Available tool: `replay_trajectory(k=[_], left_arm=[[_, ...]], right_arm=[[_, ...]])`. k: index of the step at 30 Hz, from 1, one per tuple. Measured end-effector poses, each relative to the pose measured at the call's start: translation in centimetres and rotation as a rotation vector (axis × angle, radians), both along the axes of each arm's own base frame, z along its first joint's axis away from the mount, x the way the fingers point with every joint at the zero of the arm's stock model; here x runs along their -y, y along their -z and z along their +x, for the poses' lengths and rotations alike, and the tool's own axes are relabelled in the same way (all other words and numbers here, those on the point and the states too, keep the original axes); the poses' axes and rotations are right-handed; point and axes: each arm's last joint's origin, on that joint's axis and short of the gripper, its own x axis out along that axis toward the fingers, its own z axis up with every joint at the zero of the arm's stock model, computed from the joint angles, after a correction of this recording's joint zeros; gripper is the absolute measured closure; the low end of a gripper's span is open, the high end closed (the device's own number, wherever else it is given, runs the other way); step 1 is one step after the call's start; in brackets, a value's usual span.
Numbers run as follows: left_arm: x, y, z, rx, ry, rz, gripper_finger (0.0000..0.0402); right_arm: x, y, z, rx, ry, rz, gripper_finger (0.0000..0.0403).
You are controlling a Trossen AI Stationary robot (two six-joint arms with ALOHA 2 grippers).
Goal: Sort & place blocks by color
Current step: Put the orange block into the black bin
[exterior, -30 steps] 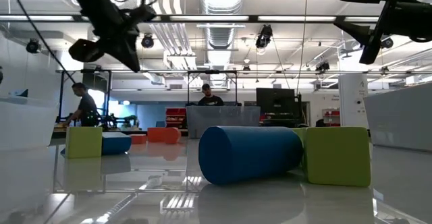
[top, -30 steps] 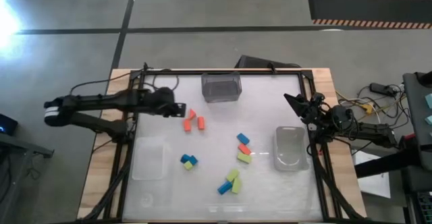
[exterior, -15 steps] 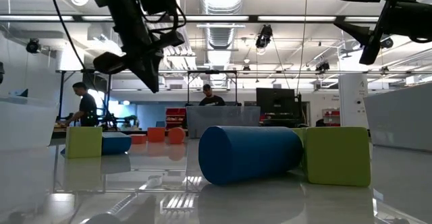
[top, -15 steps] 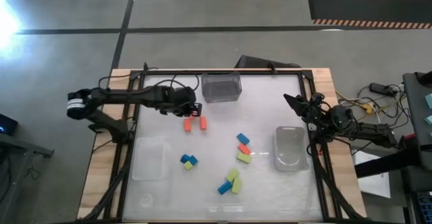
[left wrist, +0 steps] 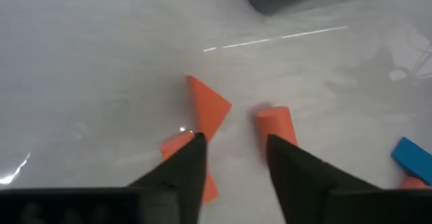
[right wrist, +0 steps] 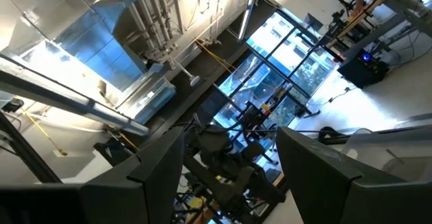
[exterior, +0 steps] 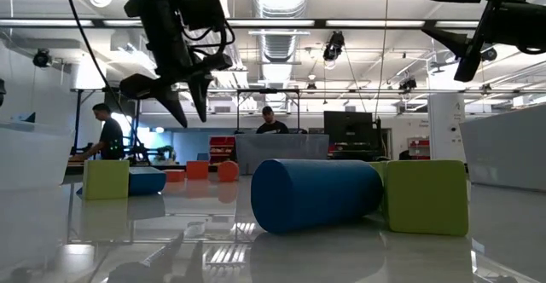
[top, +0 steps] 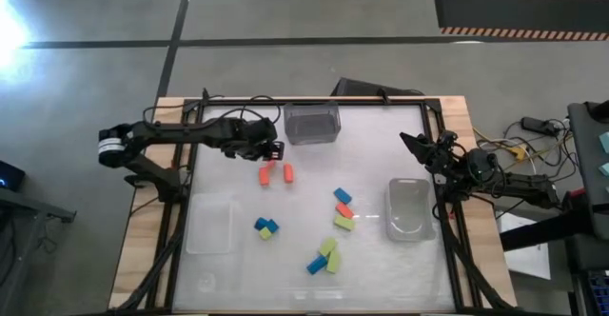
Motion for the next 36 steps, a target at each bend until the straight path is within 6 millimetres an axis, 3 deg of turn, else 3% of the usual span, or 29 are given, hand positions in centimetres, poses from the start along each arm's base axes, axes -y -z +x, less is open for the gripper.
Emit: replay_trajectory(k=[3,6,13,36], left_arm=[[-0.2,0.9,0.4,-0.034,0.019,0.001,0.021],[-0.4,2.2,1.0,-0.08,0.026,-0.011,0.0196],[-0.8,4.3,2.2,-0.14,0.045,-0.021,0.0194],[-1.3,6.6,3.3,-0.16,0.03,0.005,0.0194]], right_arm=[[0.0,0.0,0.0,0.0,0.0,0.0,0.0177],[0.0,0.0,0.0,0.0,0.0,0.0,0.0177],[0.0,0.0,0.0,0.0,0.0,0.0,0.0177],[0.0,0.1,0.0,-0.009,0.0,0.001,0.0177]])
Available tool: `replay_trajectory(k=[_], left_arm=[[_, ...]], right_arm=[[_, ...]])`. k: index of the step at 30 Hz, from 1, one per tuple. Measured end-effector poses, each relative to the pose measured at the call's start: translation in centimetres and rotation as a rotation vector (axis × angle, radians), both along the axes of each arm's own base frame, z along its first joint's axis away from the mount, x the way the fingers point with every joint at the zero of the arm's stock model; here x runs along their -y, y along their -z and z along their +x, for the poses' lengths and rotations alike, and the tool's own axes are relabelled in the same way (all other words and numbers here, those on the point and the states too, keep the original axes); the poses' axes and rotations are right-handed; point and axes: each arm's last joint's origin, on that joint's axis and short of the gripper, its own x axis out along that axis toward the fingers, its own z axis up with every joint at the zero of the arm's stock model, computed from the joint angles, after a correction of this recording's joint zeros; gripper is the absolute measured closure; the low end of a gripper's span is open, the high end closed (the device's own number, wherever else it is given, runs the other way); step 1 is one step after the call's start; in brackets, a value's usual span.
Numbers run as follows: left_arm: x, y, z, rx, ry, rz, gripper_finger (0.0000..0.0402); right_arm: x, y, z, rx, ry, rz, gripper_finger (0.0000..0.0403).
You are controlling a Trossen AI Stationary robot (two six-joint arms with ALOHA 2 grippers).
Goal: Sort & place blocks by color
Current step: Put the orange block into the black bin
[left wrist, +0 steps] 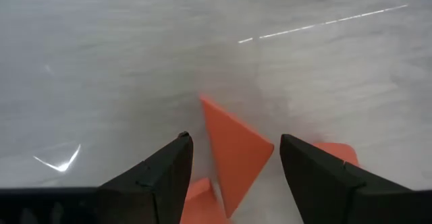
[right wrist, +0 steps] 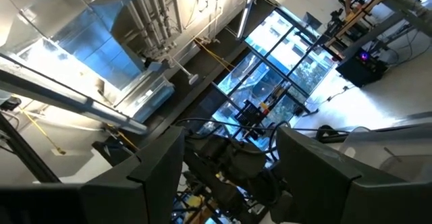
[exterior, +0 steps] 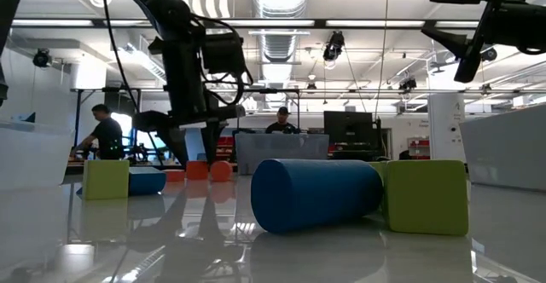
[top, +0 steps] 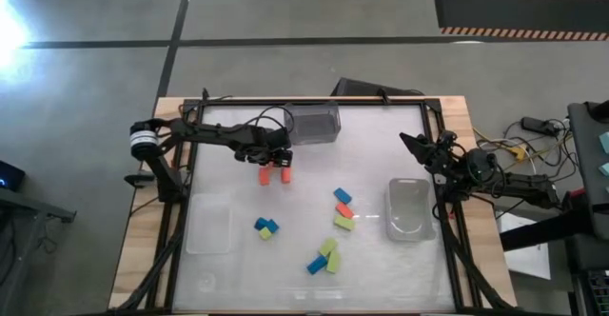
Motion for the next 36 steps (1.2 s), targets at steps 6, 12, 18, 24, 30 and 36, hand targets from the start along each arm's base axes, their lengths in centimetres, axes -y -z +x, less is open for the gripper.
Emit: replay_trajectory(k=[6,12,18,24,30,36], left_arm=[[0.0,0.0,0.0,-0.002,-0.003,0.009,0.0215],[0.0,0.0,0.0,-0.002,-0.004,0.008,0.0263],[0.0,0.0,0.0,-0.001,-0.006,0.009,0.0284],[0.0,-0.2,-0.2,-0.013,-0.006,0.004,0.0287],[0.3,-2.3,-1.0,0.003,-0.003,0.017,0.0288],[0.7,-5.7,-2.5,0.098,0.022,0.066,0.0288]], right_arm=[[0.0,0.0,0.0,-0.006,0.0,0.001,0.0177],[0.0,0.1,0.0,-0.009,0.0,0.001,0.0177],[0.0,0.1,0.0,-0.01,0.0,0.001,0.0177],[0.0,0.1,0.0,-0.014,0.0,0.002,0.0177],[0.0,0.1,0.0,-0.014,0.0,0.002,0.0177],[0.0,0.1,0.0,-0.015,0.0,0.002,0.0177]])
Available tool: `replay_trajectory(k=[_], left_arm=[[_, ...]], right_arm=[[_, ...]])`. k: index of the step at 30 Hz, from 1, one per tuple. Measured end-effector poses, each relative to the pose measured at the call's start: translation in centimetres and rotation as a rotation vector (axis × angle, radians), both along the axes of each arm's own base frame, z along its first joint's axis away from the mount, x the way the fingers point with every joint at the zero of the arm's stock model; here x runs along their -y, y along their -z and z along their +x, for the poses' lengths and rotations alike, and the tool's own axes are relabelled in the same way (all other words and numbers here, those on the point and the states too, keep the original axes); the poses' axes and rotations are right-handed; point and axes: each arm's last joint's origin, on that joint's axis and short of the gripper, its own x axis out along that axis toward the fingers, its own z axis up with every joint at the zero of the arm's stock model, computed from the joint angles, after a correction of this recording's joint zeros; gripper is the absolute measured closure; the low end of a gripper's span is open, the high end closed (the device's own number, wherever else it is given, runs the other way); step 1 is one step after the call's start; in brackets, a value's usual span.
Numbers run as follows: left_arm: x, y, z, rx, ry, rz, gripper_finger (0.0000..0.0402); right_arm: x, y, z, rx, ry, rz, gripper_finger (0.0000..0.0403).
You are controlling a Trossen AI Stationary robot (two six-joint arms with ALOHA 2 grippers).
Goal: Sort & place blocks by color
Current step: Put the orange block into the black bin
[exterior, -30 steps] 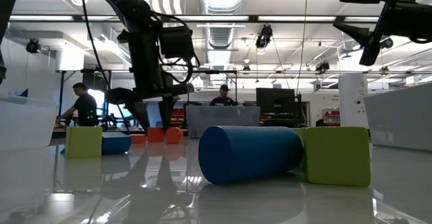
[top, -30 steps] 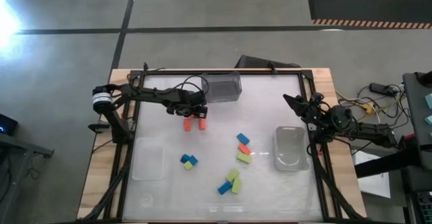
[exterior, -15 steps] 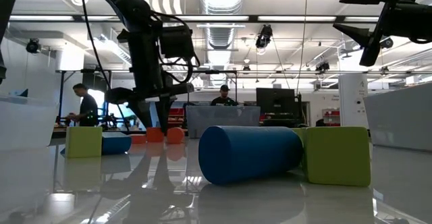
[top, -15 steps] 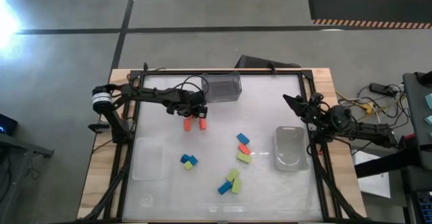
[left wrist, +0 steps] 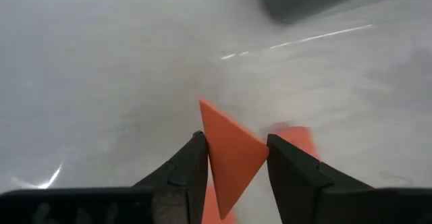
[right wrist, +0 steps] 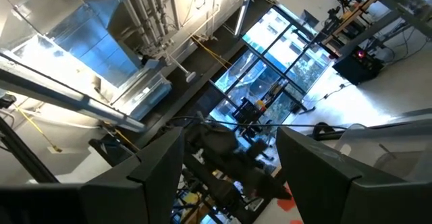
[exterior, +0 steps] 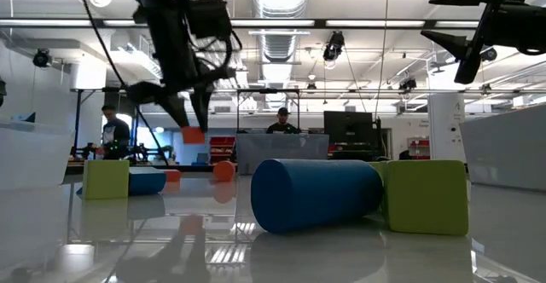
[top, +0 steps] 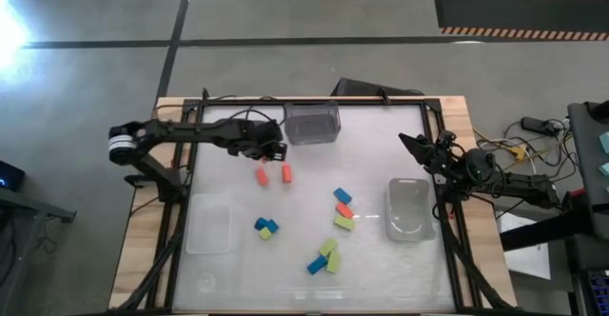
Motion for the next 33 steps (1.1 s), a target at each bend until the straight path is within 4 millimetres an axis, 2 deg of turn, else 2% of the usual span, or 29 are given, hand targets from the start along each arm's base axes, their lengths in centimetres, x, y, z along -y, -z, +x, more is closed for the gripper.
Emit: replay_trajectory(k=[4,9,14,19,22,26,30,33], left_arm=[[0.2,-3.0,-0.8,0.075,0.11,0.084,0.0289],[0.3,-7.1,-1.1,0.169,0.233,0.186,0.0289],[0.2,-10.8,-0.6,0.193,0.346,0.258,0.0289],[-0.3,-13.5,0.9,0.171,0.525,0.255,0.0289],[-0.6,-14.3,1.6,0.112,0.667,0.193,0.0289],[-0.7,-14.2,2.3,-0.051,0.875,0.06,0.0289],[-1.0,-13.8,3.2,-0.18,1.046,0.012,0.0289],[-1.6,-13.4,4.3,-0.201,1.114,0.025,0.0289]], right_arm=[[0.0,0.0,0.0,0.002,-0.001,0.002,0.0177],[0.0,0.0,0.0,0.041,-0.038,0.095,0.0177],[0.0,0.0,0.0,0.059,-0.054,0.133,0.0177],[0.0,0.0,0.0,0.071,-0.062,0.154,0.0177],[0.0,-0.2,0.0,0.07,-0.07,0.151,0.0177],[-0.1,-1.7,-0.4,0.066,-0.091,0.136,0.0177],[-0.2,-3.1,-0.8,-0.05,-0.078,0.126,0.0177],[-0.3,-4.7,-1.4,-0.082,-0.067,0.1,0.0177]])
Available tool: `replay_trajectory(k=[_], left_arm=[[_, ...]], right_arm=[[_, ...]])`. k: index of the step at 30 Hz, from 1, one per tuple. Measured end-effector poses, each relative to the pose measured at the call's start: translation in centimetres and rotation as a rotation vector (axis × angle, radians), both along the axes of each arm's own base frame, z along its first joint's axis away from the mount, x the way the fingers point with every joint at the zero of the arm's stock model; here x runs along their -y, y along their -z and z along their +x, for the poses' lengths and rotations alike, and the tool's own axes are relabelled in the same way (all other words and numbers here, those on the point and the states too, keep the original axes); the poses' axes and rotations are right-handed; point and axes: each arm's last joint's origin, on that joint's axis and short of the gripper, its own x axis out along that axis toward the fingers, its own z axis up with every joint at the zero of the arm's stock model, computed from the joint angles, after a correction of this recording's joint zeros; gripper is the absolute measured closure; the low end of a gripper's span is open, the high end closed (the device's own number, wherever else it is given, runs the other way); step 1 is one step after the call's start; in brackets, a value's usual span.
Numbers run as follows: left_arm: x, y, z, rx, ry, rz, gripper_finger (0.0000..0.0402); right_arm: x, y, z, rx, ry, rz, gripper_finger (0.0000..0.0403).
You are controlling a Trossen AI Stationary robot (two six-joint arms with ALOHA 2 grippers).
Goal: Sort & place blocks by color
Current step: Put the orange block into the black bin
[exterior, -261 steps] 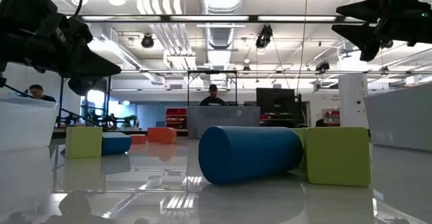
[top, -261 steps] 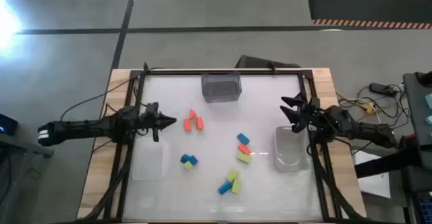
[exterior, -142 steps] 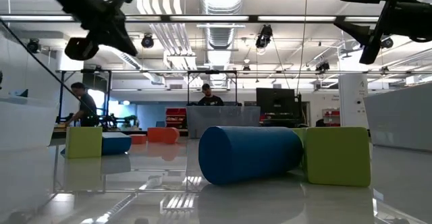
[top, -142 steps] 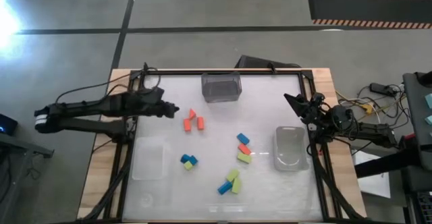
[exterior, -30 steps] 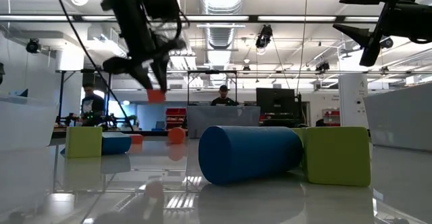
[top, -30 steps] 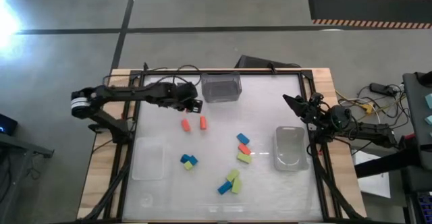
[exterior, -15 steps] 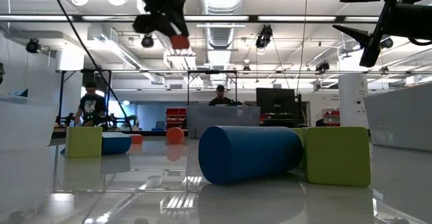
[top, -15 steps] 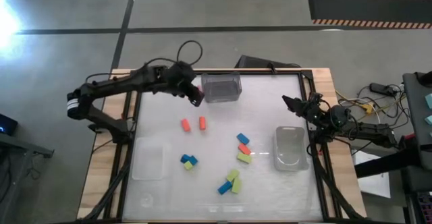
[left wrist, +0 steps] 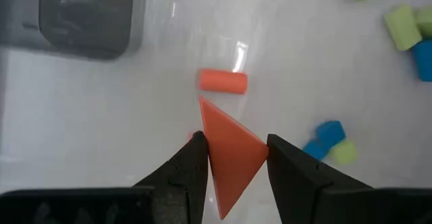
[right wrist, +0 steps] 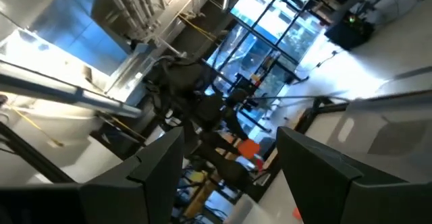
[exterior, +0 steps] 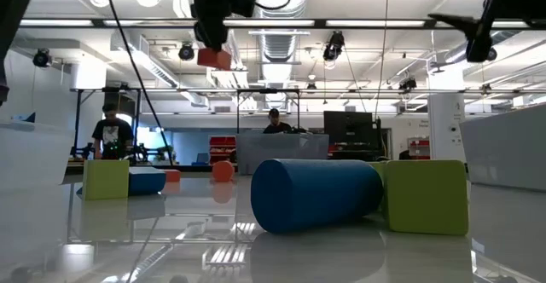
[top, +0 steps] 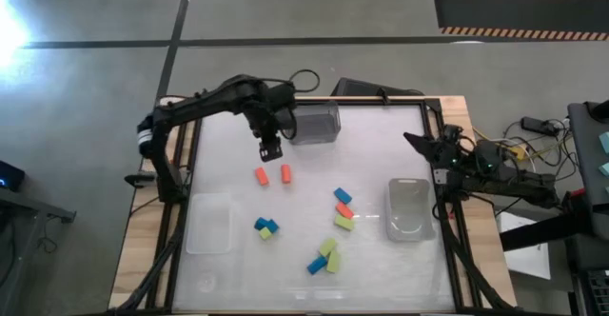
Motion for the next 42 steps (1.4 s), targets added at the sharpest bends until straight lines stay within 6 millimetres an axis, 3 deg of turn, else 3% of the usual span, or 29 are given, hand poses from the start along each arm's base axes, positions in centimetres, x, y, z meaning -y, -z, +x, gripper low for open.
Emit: replay_trajectory(k=[6,13,25,42], left_arm=[[-1.5,1.3,1.9,-0.017,0.081,0.018,0.0289],[-2.8,2.6,3.9,-0.023,0.153,0.035,0.0289],[-6.0,3.3,6.9,0.028,0.247,0.1,0.0289],[-13.0,8.4,8.5,0.094,0.195,0.189,0.0289]], right_arm=[[-0.2,-2.9,-1.4,-0.002,0.013,-0.039,0.0177],[-0.3,-4.8,-2.5,0.036,0.03,-0.072,0.0177],[-0.3,-4.7,-2.4,0.029,0.035,-0.066,0.0177],[-0.2,-4.6,-2.3,0.023,0.069,-0.048,0.0177]])
